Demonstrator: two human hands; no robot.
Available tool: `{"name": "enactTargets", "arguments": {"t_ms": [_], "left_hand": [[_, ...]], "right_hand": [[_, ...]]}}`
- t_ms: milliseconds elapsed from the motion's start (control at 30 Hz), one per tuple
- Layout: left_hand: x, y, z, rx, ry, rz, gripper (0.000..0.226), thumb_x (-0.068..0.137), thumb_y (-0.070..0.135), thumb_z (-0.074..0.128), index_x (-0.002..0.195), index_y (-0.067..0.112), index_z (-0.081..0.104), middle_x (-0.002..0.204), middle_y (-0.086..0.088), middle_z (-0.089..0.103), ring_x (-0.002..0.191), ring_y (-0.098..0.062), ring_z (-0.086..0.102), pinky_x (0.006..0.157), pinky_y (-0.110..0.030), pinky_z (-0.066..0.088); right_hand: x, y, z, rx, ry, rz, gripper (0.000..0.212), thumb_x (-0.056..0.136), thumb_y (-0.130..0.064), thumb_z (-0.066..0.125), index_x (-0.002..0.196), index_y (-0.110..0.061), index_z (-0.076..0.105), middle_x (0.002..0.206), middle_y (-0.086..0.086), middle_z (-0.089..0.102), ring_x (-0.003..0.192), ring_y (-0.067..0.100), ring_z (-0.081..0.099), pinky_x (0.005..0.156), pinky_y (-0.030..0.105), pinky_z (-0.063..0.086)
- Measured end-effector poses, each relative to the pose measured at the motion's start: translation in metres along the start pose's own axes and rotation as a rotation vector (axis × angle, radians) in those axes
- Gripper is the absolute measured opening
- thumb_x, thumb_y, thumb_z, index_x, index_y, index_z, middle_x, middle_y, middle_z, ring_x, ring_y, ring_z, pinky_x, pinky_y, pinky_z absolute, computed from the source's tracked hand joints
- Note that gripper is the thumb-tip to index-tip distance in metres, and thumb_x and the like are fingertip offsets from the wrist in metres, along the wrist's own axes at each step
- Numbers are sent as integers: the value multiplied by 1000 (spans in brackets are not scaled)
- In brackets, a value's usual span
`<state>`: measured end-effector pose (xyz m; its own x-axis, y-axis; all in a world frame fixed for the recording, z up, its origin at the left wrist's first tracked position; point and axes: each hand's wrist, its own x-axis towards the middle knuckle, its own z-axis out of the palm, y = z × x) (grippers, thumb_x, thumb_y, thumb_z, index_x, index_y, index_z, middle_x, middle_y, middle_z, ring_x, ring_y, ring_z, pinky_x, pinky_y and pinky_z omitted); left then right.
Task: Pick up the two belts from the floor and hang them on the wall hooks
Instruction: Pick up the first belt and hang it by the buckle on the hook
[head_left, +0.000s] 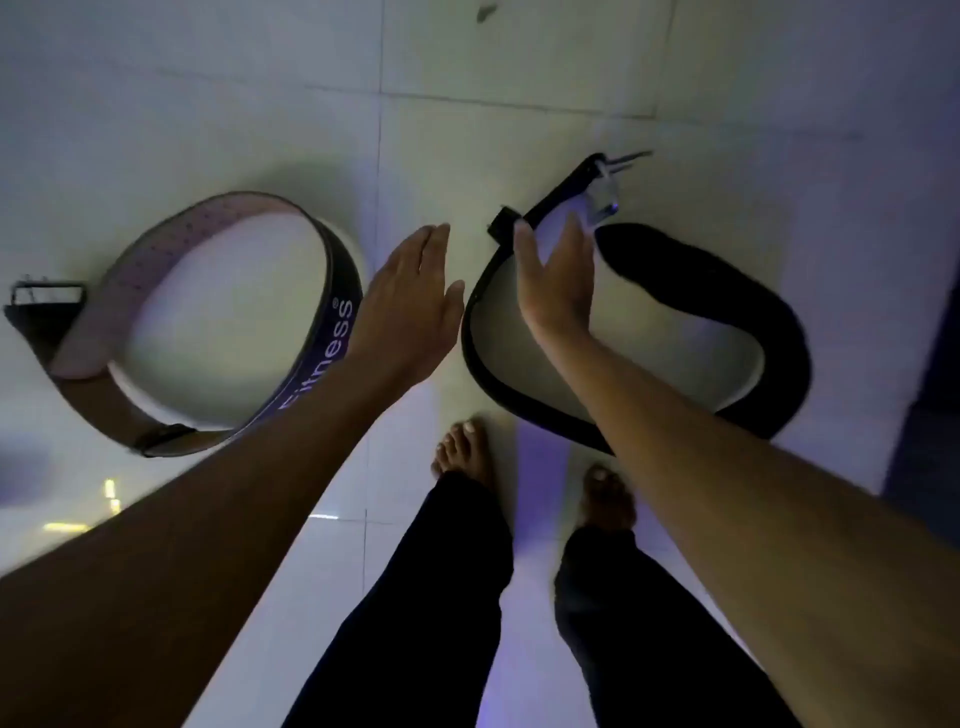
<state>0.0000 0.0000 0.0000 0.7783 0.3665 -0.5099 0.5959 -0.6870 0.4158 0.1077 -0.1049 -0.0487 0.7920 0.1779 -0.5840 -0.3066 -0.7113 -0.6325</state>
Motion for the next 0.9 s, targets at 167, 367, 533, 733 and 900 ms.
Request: {"name": "enactTargets", "arguments": {"t_ms": [167, 367, 533, 733, 900], "left_hand": [[2, -24, 14, -123, -97, -56, 56, 108, 20, 39, 159, 5, 22, 165, -17, 31, 153, -30, 30, 126, -42, 25], [-38, 8, -33, -433, 14, -183, 48, 104, 6, 41, 152, 8, 40, 149, -13, 51, 136, -25, 50, 117, -42, 39], [-74, 86, -106, -660, 70, -350, 49, 108, 26, 44, 153, 7, 39, 148, -7, 53, 135, -19, 50, 111, -27, 35], [-139, 189, -198, -1007, -74, -309, 55, 94, 57, 47, 122, 14, 67, 116, -10, 75, 111, -25, 70, 105, -51, 52], [-199, 269, -270, -1177, -21, -234, 40, 108, 34, 43, 120, 5, 68, 110, -12, 75, 91, -11, 73, 75, -18, 60]], "right_hand": [[37, -31, 32, 234, 139, 216, 84, 73, -27, 77, 145, -9, 37, 140, 12, 55, 125, 29, 55, 106, 43, 47], [-14, -51, -31, 302, -35, 198, 65, 71, 5, 70, 129, -13, 48, 110, 3, 65, 100, 21, 67, 86, 37, 59], [-117, -90, -132, 276, -278, 106, 67, 72, 13, 62, 124, -26, 49, 93, 4, 68, 73, 2, 69, 57, 19, 55], [-210, -142, -259, 224, -329, -60, 53, 85, -7, 73, 128, -26, 49, 95, -1, 70, 78, 0, 71, 64, 14, 56], [-265, -198, -355, 114, -324, -241, 52, 90, -50, 61, 134, -29, 43, 113, 2, 71, 101, 20, 71, 84, 48, 60]]}}
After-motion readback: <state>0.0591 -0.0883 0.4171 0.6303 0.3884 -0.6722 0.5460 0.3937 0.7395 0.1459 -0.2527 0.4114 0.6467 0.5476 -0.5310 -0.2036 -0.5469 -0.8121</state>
